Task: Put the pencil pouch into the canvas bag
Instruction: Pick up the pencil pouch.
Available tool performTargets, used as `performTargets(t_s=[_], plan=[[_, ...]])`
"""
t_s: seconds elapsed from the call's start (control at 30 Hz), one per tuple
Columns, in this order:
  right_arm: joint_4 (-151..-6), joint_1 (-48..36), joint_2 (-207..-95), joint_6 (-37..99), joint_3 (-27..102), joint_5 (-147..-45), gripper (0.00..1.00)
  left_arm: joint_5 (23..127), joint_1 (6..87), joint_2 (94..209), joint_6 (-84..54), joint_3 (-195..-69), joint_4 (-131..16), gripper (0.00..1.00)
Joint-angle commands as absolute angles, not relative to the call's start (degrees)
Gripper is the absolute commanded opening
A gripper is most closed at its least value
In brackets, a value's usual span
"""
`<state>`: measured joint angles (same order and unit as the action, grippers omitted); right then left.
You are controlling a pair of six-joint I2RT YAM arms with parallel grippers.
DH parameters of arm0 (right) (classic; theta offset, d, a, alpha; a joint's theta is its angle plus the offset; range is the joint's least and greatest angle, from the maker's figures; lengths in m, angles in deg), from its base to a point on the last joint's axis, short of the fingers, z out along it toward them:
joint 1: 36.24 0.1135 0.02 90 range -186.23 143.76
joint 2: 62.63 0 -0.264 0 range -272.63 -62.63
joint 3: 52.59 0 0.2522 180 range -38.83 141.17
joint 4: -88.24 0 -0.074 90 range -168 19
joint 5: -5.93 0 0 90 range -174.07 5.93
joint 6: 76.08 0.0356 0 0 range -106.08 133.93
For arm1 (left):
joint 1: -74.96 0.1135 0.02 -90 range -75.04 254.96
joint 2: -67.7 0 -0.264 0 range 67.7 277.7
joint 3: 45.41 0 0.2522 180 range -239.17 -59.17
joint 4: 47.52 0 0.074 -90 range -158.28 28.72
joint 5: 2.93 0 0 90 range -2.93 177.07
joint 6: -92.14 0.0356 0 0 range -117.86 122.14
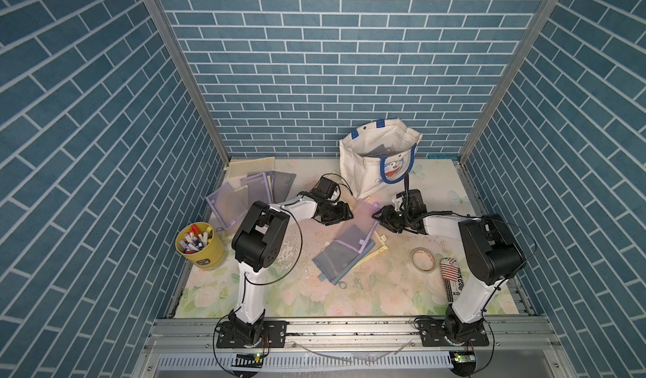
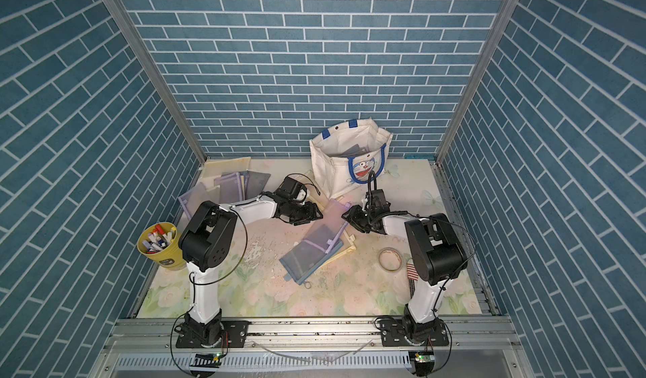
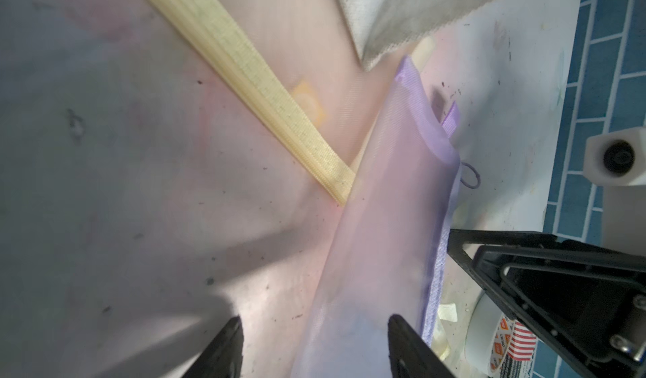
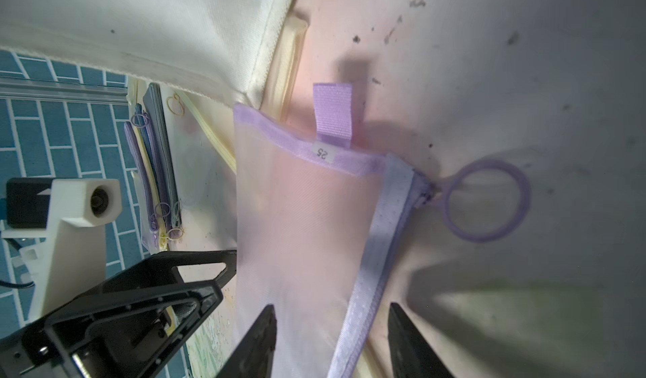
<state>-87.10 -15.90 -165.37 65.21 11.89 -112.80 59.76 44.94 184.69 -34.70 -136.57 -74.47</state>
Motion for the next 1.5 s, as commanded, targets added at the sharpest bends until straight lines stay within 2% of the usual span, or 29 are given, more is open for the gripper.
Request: performTargets(t_s=[0.0,0.1,0.2,0.37,0.5,0.67,0.77,1.2,1.33,1.47], plan=[[-90.41,-16.02,-167.79,67.77,11.45,-114.39,0.51,59.48,43.53,186.32,-36.05,-138.89,-72.34,0.62],[-92.97,-16.03,-170.31,68.57,12.03,-115.03,0.51,59.84,42.57,186.96,-37.07,-139.42,-71.39,0.57],[-94.38,-16.02,-171.61,69.01,12.76,-115.71,0.49,59.78,42.03,187.03,-38.09,-139.41,-70.20,0.47],[-96.72,-16.02,-170.85,69.60,12.15,-116.46,0.43,58.82,41.48,186.89,-39.72,-138.50,-68.38,0.42],[-100.77,-16.02,-169.99,71.46,10.71,-117.05,0.29,58.33,41.04,186.15,-40.89,-137.72,-67.03,0.42],[-101.65,-16.02,-165.59,71.50,8.20,-117.64,0.00,58.88,40.51,184.03,-41.45,-136.71,-66.57,0.41],[-100.13,-16.01,-161.17,70.53,6.72,-117.56,0.00,59.54,40.55,181.64,-41.45,-135.55,-66.82,0.42],[-72.05,-15.70,-134.25,61.39,12.67,-112.51,0.00,66.19,40.01,162.68,-36.88,-123.26,-71.38,0.81],[-64.14,-15.71,-132.43,60.95,21.08,-108.49,0.00,70.76,38.71,156.21,-32.56,-121.39,-76.90,0.97],[-59.03,-16.14,-136.76,62.96,32.77,-106.35,0.00,73.40,37.47,150.50,-29.70,-119.45,-78.59,0.99]])
